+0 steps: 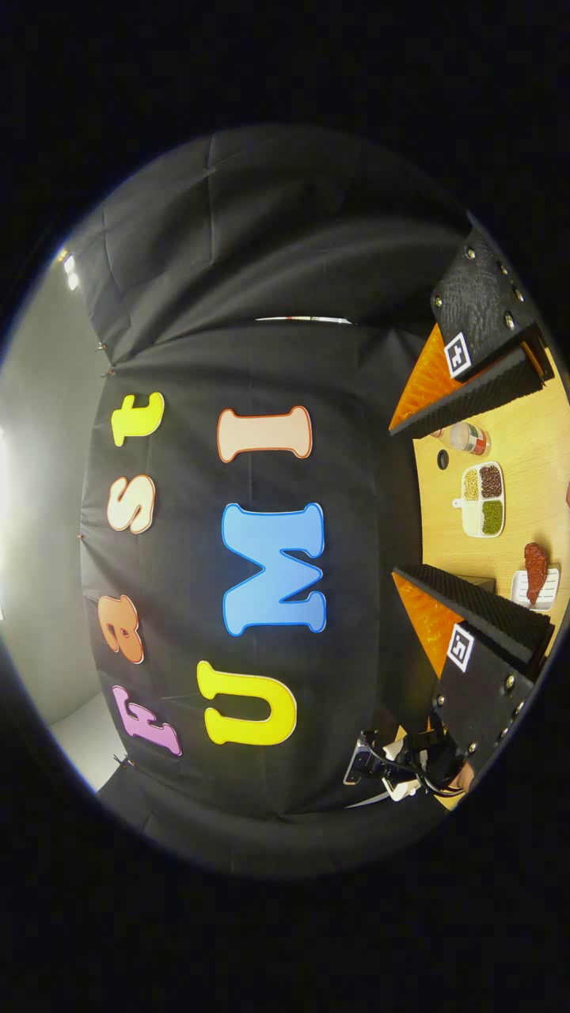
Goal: Open the electric oven with the left hand, put the food in, and close the electric oven.
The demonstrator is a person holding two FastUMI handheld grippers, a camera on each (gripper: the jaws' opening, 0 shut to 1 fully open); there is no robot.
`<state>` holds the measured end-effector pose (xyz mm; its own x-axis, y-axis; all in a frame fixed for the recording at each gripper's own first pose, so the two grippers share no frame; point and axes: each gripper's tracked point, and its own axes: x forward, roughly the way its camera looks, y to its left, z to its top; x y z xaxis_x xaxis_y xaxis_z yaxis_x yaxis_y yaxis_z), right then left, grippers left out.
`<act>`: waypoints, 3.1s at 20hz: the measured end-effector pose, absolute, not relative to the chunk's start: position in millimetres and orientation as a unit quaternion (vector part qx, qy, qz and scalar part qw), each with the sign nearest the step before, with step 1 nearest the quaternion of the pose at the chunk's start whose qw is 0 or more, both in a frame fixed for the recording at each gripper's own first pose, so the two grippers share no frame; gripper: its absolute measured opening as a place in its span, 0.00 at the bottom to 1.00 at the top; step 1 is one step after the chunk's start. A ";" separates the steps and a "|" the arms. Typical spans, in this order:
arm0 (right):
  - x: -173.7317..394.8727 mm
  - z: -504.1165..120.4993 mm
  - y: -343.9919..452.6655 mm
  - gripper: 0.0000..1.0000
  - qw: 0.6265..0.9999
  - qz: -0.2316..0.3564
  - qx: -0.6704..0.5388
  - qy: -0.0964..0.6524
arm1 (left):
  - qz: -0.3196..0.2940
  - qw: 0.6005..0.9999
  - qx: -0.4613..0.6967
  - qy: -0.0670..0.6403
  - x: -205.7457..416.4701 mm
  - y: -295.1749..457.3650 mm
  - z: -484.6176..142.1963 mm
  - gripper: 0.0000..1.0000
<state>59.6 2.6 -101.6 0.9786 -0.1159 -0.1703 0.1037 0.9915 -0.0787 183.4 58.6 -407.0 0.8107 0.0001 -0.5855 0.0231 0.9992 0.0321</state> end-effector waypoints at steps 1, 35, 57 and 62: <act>60.9 -101.1 4.2 0.97 0.994 -0.054 -0.035 0.088 | -0.006 0.951 0.020 0.309 183.8 58.3 -407.9 1.00; 39.2 -59.1 4.6 0.97 0.998 -0.024 -0.041 0.036 | -0.012 0.922 0.034 0.386 42.8 50.2 -478.1 0.91; 62.3 -191.4 15.8 0.97 0.978 0.058 0.025 0.197 | -0.009 0.995 0.028 0.092 78.5 32.4 -159.8 0.99; 57.7 -289.8 6.5 0.97 0.955 0.082 0.048 0.281 | -0.007 0.997 0.035 0.067 62.2 32.5 -121.2 0.99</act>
